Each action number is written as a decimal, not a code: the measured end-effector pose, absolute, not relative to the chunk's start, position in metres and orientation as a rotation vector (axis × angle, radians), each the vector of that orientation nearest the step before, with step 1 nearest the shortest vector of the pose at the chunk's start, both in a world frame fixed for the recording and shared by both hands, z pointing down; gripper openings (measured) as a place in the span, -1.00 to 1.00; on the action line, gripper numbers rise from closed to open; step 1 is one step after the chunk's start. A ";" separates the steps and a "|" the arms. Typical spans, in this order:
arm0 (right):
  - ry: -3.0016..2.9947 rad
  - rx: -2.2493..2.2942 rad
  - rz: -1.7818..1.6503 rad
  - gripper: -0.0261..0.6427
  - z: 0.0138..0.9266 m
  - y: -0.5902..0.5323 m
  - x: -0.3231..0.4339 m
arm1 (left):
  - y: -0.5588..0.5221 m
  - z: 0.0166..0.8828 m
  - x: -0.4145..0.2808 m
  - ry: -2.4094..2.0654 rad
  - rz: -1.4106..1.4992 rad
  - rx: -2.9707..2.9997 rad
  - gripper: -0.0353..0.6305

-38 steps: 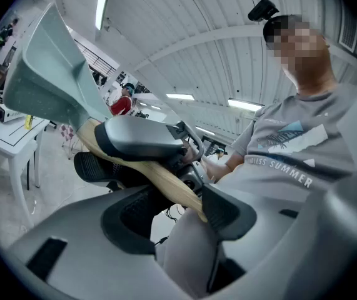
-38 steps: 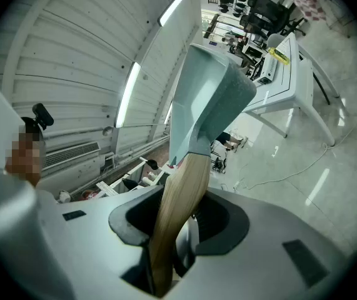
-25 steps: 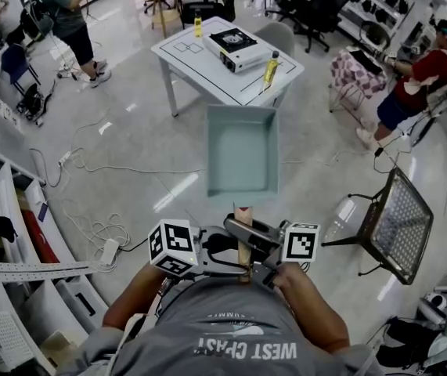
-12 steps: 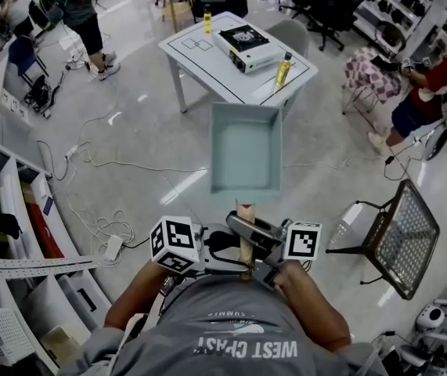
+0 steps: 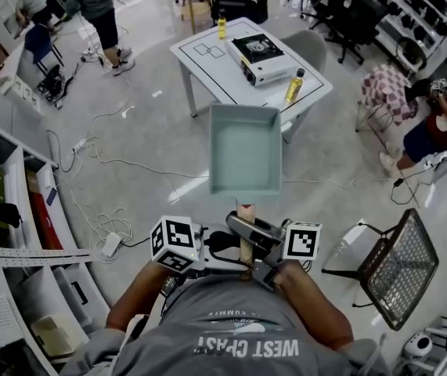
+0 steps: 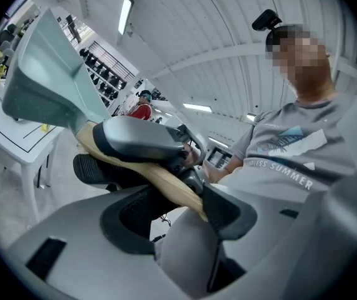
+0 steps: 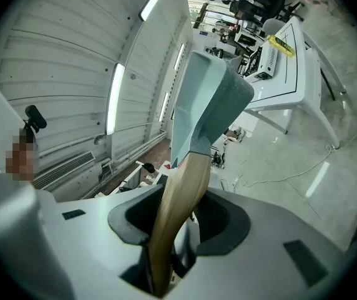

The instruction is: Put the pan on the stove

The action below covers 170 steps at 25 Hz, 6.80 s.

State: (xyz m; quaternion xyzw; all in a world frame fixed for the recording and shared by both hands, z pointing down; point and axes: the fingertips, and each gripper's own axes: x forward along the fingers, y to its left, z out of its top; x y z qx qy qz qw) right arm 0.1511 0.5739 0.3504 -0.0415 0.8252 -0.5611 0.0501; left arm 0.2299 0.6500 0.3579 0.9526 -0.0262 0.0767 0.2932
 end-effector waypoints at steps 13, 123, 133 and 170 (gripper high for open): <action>2.576 0.008 -1.751 -0.45 0.354 0.509 0.177 | 0.576 0.360 0.264 -0.213 0.157 2.528 -0.24; 2.286 -0.518 -1.848 -0.45 0.431 -0.078 -0.003 | 0.012 0.415 0.054 0.272 0.222 2.385 -0.23; 2.169 -0.669 -1.848 -0.45 0.462 -0.131 0.005 | -0.035 0.441 0.049 0.413 0.257 2.320 -0.23; 2.059 -0.836 -2.019 -0.45 0.569 -0.197 0.006 | -0.110 0.526 0.038 0.390 0.130 2.167 -0.23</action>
